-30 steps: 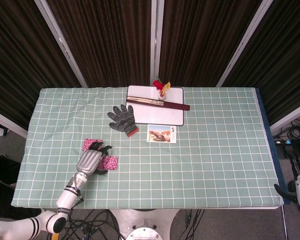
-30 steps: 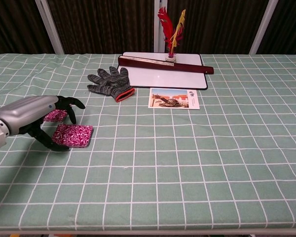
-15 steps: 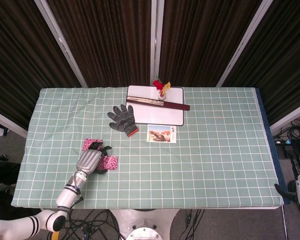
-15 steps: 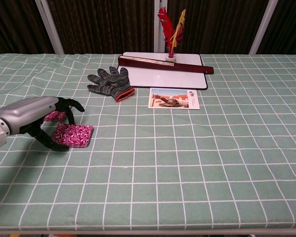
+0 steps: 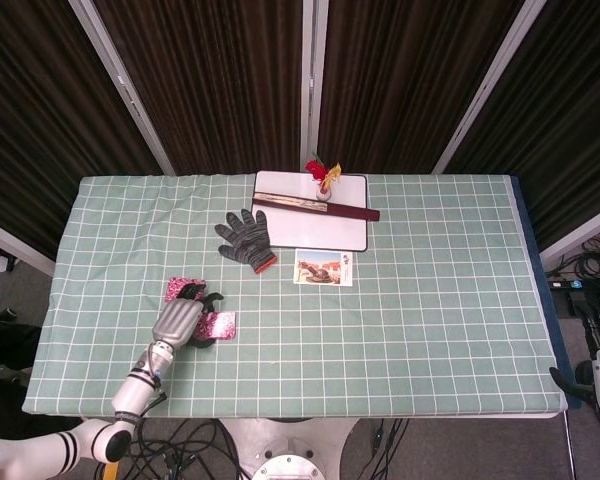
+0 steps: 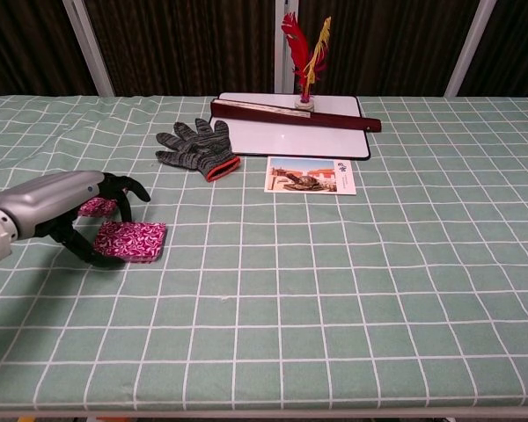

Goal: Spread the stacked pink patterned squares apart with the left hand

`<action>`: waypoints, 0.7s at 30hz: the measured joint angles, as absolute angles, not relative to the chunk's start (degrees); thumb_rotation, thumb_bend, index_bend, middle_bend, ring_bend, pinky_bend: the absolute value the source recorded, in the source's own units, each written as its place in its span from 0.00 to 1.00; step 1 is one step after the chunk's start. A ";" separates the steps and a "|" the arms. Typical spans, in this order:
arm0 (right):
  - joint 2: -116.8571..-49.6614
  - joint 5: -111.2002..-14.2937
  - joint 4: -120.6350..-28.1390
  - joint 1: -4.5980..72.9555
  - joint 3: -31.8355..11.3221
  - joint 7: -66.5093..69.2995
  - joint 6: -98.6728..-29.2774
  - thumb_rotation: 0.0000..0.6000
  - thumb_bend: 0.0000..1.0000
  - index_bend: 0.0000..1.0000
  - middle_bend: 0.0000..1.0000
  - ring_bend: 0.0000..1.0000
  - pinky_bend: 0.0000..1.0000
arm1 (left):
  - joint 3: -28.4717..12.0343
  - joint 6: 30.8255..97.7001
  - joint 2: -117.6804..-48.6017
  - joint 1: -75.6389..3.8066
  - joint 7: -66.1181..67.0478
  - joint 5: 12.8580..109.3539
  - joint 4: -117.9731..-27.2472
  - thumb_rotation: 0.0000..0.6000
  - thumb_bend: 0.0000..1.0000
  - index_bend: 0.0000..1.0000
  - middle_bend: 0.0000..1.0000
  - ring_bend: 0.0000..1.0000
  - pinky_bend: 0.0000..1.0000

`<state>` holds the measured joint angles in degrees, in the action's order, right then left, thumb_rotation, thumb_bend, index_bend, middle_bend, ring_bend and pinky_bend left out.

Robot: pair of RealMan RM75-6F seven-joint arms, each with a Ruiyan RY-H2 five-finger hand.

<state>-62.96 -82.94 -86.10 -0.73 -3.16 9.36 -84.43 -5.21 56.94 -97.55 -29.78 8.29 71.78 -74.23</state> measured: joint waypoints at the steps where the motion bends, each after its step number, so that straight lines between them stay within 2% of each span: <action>1: -62.97 -82.90 -86.08 -0.72 -3.17 9.36 -84.41 1.00 0.13 0.00 0.00 0.00 0.00 | -5.21 56.89 -97.52 -29.77 8.14 71.75 -74.23 1.00 0.19 0.24 0.44 0.09 0.08; 21: -63.28 -82.56 -85.98 -0.63 -3.25 8.88 -84.07 1.00 0.13 0.00 0.00 0.00 0.00 | -5.55 56.56 -96.74 -29.61 4.49 71.83 -74.44 1.00 0.20 0.24 0.45 0.10 0.08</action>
